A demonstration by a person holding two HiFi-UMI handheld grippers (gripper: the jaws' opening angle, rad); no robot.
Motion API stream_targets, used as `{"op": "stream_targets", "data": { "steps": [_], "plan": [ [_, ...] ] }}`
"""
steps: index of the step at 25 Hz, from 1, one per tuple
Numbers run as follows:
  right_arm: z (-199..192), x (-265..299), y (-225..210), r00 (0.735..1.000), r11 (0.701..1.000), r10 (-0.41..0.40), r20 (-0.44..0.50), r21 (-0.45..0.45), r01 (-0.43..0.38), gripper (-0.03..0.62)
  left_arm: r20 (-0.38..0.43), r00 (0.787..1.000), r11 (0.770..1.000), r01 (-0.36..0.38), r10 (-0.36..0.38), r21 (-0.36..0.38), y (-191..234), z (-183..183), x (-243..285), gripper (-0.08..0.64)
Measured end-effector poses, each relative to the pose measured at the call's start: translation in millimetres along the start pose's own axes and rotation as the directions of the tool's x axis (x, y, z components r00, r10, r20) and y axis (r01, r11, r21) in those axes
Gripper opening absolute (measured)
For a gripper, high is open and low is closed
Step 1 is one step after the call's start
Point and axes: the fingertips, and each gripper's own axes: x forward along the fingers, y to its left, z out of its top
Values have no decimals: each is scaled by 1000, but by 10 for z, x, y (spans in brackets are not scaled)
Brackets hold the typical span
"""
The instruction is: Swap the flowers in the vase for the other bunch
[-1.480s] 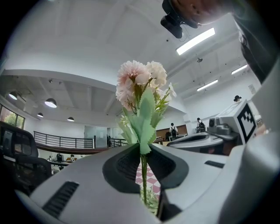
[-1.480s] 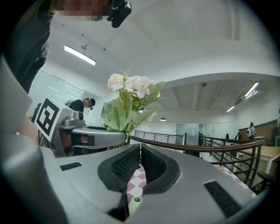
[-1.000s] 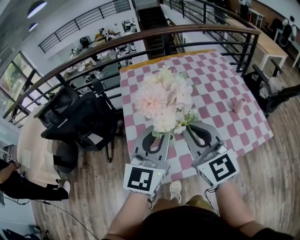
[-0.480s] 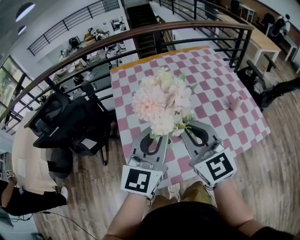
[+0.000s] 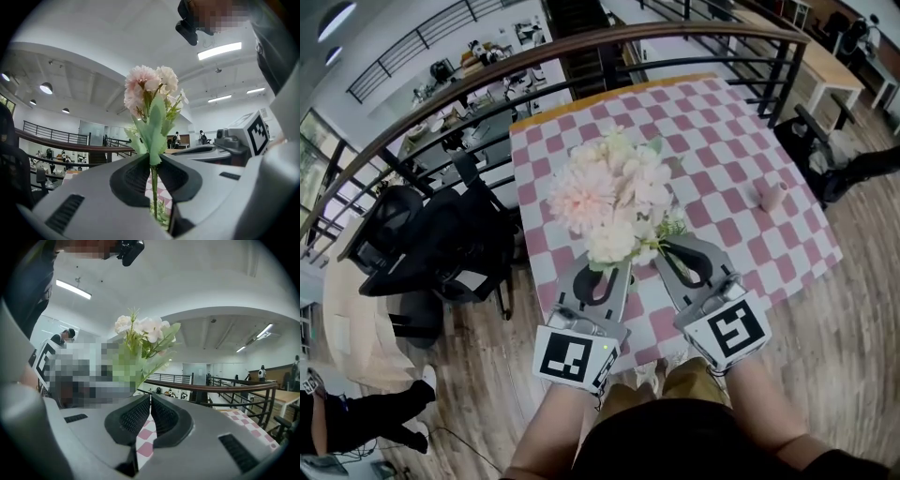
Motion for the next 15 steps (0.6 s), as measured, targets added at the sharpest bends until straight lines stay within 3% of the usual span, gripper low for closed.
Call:
{"op": "stream_targets", "data": {
  "steps": [15],
  "plan": [
    [-414,209,-227,996,992,88,-30,90,-85,35,-99,992,995,-89,83,-53,196,-464,215,52]
  ]
}}
